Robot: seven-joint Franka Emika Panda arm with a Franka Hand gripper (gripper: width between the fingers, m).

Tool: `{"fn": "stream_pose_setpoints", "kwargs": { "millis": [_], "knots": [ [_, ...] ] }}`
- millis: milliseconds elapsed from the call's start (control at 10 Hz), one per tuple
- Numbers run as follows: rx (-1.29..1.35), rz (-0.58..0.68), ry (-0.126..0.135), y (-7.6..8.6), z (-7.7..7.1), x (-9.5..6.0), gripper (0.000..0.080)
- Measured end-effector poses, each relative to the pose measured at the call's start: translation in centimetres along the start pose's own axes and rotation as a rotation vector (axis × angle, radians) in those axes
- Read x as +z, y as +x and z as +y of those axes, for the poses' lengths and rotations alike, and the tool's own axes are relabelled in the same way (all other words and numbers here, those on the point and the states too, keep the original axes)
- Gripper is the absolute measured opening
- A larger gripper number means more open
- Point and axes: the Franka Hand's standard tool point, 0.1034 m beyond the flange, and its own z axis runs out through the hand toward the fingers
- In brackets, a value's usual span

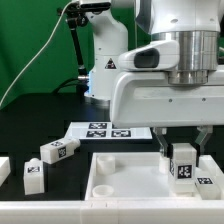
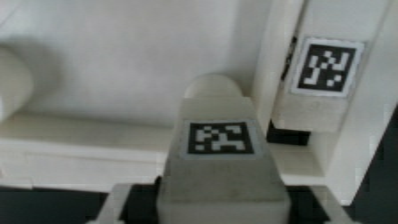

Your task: Assemble one leg

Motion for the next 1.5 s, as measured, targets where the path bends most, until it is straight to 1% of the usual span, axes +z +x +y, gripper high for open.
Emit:
{"fn": "stream_pose_setpoints", "kwargs": {
  "millis": [200, 400, 500, 700, 1100, 1200, 1300, 1400, 1500],
  "knots": [
    [0.191, 0.007, 0.001, 0.00, -0.12, 0.04, 0.0284],
    [0.488, 0.003, 0.003, -0.09, -0.14, 0.07, 0.0284],
    [0.592, 0.000, 0.003, -0.11, -0.16, 0.10, 0.0284],
    [0.830, -0.006, 0.015, -0.12, -0.05, 0.12, 0.0284],
    [1.062, -0.011, 0.014, -0.12, -0.05, 0.15, 0.0284],
    [1.065, -0.012, 0.014, -0.11, -0.03, 0.15, 0.0284],
    [1.041, -0.012, 0.014, -0.13, -0.06, 0.16, 0.0353],
    [1.005, -0.015, 0.013, -0.16, -0.13, 0.12, 0.0353],
    [0.936, -0.018, 0.012, -0.11, -0.39, -0.12, 0.0490]
  ]
}}
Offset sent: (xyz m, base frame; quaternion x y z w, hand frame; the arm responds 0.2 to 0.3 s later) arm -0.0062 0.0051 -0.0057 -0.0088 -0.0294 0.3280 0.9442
